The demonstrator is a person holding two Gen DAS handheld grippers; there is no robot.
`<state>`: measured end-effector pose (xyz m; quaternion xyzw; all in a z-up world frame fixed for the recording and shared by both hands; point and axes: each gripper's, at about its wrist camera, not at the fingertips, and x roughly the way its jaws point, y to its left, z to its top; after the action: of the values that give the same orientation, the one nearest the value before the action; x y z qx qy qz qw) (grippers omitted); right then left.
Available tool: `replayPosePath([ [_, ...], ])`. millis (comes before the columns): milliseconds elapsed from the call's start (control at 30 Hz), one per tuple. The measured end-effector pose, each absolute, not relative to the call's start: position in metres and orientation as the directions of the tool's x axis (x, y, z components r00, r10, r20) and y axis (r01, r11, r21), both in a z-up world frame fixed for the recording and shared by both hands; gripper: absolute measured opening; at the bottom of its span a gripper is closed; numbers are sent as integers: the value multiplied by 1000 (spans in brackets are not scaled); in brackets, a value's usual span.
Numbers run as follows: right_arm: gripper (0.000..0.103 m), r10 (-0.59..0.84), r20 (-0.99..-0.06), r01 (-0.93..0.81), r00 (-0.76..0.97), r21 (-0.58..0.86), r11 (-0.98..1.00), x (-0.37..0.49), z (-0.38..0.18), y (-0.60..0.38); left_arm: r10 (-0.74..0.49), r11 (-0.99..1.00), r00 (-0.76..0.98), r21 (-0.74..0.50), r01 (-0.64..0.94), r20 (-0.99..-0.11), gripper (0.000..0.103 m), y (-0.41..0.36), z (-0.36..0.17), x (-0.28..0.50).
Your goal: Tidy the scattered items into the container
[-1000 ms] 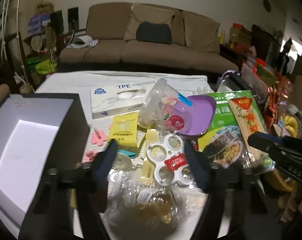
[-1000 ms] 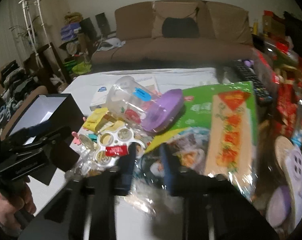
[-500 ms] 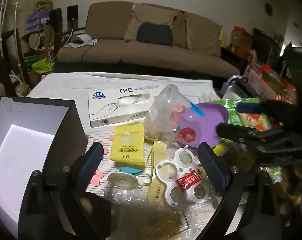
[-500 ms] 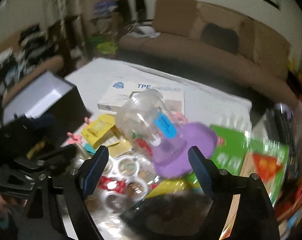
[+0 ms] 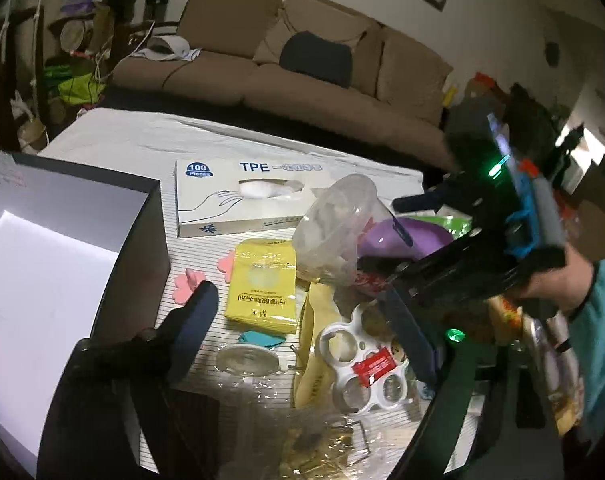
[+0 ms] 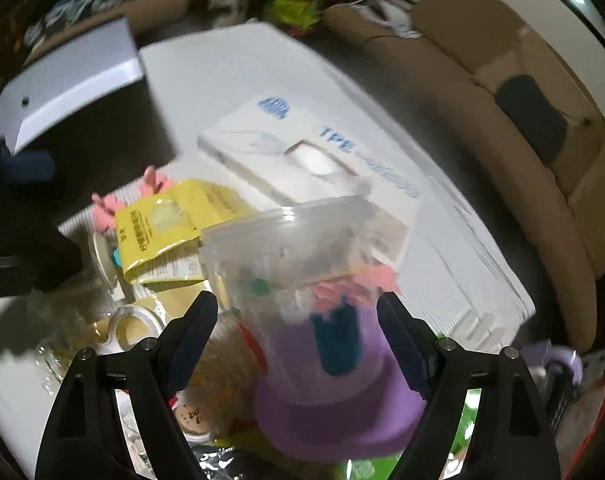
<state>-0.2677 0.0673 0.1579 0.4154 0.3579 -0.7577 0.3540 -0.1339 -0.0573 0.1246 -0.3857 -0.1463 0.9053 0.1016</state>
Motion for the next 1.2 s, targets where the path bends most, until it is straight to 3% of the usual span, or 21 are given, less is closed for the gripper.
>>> replayPosePath([
  [167, 91, -179, -883, 839, -435, -325, -436, -278, 144, 49, 368, -897, -657, -438, -64, -658, 85, -70, 125, -132],
  [467, 102, -84, -917, 841, -389, -317, -438, -307, 118, 33, 400, -865, -654, -500, -38, -642, 85, -88, 129, -133],
  [667, 100, -194, -906, 802, -377, -214, -558, -305, 148, 53, 429, -848, -640, -528, -43, -638, 85, -86, 128, -135],
  [833, 100, -398, -843, 747, -362, -7, -665, -286, 200, 99, 461, -831, -625, -553, -56, -630, 85, -81, 127, -134],
  [967, 100, -482, -818, 722, -313, 125, -681, -256, 210, 121, 472, -834, -611, -546, -76, -636, 85, -70, 128, -132],
  [1200, 101, -359, -845, 661, -397, 8, -751, -211, 195, 139, 486, -838, -586, -535, -104, -648, 85, -48, 127, -128],
])
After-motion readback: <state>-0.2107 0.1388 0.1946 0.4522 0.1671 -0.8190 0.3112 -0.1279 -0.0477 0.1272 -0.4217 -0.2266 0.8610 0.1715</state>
